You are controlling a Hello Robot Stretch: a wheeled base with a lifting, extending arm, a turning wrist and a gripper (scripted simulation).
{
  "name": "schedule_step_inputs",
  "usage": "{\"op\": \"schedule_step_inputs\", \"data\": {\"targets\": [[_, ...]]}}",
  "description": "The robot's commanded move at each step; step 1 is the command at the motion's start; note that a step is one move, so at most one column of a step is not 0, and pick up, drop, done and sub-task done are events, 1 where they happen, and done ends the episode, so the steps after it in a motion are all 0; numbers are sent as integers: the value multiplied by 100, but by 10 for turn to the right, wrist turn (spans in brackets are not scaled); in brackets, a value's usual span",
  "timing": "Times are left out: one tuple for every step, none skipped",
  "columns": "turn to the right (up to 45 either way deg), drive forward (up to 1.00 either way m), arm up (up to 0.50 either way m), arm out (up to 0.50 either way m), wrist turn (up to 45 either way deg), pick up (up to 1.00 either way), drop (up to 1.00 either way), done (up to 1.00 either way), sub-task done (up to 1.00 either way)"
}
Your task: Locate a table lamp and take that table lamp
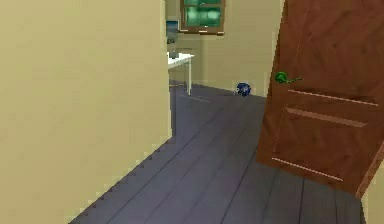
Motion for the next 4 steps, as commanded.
{"op": "schedule_step_inputs", "data": {"targets": [[0,100,0,0,0,0,0,0,0],[0,70,0,0,0,0,0,0,0],[240,0,0,0,0,0,0,0,0],[0,60,0,0,0,0,0,0,0]]}}
